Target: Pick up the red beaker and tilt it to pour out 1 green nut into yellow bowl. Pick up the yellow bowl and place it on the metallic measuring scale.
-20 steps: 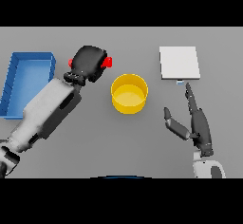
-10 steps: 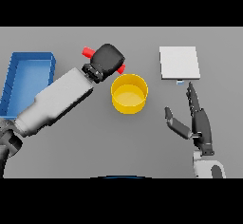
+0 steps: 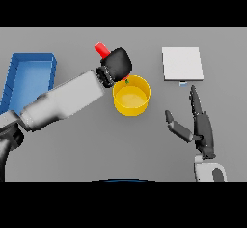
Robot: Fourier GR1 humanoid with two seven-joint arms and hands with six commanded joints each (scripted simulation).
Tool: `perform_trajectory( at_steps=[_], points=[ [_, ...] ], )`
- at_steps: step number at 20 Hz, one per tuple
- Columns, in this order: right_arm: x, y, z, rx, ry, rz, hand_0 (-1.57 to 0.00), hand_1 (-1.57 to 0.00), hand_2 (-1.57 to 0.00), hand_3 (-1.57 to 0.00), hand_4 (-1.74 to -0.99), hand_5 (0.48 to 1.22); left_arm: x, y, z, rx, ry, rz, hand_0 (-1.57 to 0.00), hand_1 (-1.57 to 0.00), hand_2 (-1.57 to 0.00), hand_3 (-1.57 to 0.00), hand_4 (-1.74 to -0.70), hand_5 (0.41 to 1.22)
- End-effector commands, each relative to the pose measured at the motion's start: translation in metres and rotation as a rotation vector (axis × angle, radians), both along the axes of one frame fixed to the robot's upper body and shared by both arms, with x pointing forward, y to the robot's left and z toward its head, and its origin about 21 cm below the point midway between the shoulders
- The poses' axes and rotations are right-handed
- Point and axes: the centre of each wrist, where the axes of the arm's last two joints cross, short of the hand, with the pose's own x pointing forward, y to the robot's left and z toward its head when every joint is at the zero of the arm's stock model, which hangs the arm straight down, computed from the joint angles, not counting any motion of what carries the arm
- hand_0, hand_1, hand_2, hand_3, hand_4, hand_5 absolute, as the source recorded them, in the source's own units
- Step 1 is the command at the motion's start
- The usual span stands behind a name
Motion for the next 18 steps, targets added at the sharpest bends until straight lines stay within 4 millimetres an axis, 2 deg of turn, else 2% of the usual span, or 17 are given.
perform_trajectory(
  at_steps=[1,8,9,11,14,18],
  points=[
    [0.001,0.001,0.002,-0.002,-0.001,-0.006,0.00,0.00,0.00,0.00,-1.276,0.600,0.001,-0.004,-0.001,0.024,-0.013,-0.013,-1.57,-1.57,-1.57,-1.56,-1.74,1.221],
    [-0.001,0.000,-0.001,-0.035,-0.011,-0.011,0.00,0.00,0.00,0.00,-1.216,0.585,0.005,-0.020,0.010,0.227,-0.076,-0.078,-1.57,-1.57,-1.57,-1.57,-1.74,1.221],
    [-0.001,-0.002,-0.001,-0.036,-0.013,-0.012,0.00,0.00,0.00,0.00,-1.214,0.589,0.005,-0.021,0.009,0.253,-0.081,-0.090,-1.57,-1.57,-1.57,-1.57,-1.73,1.221],
    [0.004,0.004,0.001,-0.037,-0.017,-0.004,0.00,0.00,0.00,0.00,-1.206,0.591,0.008,-0.022,0.008,0.295,-0.109,-0.123,-1.57,-1.57,-1.57,-1.57,-1.73,1.221],
    [0.004,-0.001,0.001,-0.059,-0.029,-0.011,0.00,0.00,0.00,0.00,-1.210,0.594,0.008,-0.021,0.013,0.342,-0.124,-0.175,-1.57,-1.57,-1.57,-1.57,-1.73,1.221],
    [0.004,0.008,0.000,-0.053,-0.023,-0.011,0.00,0.00,0.00,0.00,-1.209,0.592,0.020,-0.023,0.057,0.313,-0.168,-0.156,-1.57,-1.57,-1.57,-1.57,-1.73,1.221]
  ],
)
